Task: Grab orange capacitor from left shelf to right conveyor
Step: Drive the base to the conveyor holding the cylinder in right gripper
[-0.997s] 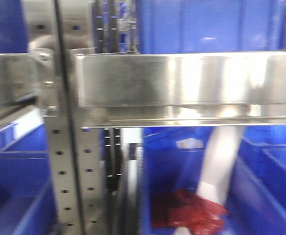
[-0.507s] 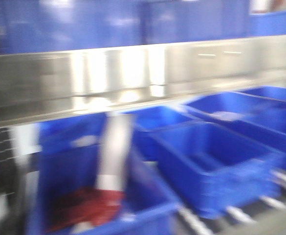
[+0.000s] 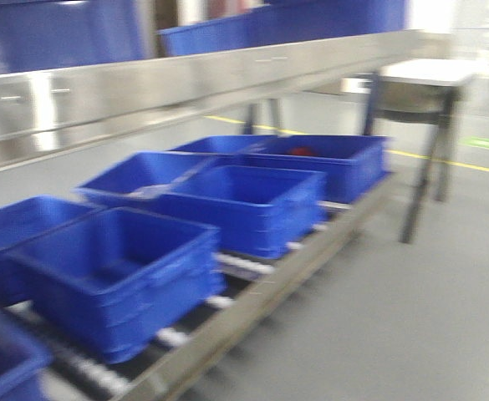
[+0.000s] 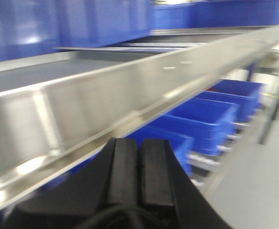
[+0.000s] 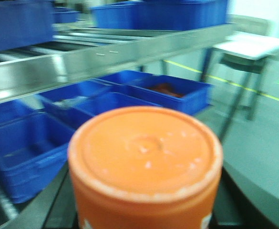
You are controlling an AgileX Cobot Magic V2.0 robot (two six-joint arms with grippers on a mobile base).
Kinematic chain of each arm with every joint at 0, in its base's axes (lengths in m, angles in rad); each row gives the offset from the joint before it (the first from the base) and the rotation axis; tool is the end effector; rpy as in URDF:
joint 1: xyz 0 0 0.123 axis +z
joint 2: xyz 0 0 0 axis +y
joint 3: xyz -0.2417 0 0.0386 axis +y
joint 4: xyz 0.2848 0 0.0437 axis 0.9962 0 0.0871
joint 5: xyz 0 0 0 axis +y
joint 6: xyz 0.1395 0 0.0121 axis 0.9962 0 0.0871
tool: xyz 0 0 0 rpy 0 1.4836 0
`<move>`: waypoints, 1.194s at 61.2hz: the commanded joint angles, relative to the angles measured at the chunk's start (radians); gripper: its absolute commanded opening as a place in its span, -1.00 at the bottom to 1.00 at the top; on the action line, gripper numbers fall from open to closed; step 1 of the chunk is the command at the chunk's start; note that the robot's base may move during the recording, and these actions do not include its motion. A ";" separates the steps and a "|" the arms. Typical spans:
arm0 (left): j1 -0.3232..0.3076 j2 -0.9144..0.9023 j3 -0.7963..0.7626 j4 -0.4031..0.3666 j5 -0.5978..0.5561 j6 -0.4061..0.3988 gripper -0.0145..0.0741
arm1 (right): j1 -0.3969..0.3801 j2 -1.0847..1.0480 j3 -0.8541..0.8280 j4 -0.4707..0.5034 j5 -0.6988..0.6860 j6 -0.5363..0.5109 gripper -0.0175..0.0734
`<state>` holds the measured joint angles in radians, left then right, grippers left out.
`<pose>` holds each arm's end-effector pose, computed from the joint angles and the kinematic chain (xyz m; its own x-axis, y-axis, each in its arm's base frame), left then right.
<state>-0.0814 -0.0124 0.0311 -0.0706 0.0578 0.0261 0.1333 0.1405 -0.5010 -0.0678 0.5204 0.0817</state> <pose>0.1828 -0.0155 0.1984 0.0070 -0.0451 -0.9990 0.0858 0.9953 -0.0443 0.1560 0.0162 0.3263 -0.0733 0.0132 -0.9972 -0.0979 0.9950 0.0204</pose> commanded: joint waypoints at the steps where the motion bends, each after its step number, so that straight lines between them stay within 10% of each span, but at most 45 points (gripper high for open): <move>1: 0.001 -0.011 -0.004 -0.003 -0.088 -0.002 -0.96 | 0.001 0.012 -0.028 -0.007 -0.091 -0.003 -0.37; 73: 0.001 -0.011 -0.004 -0.003 -0.088 -0.002 -0.96 | 0.001 0.012 -0.028 -0.007 -0.091 -0.003 -0.37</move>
<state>-0.0814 -0.0124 0.0311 -0.0706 0.0578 0.0261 0.1333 0.1405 -0.5010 -0.0678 0.5204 0.0817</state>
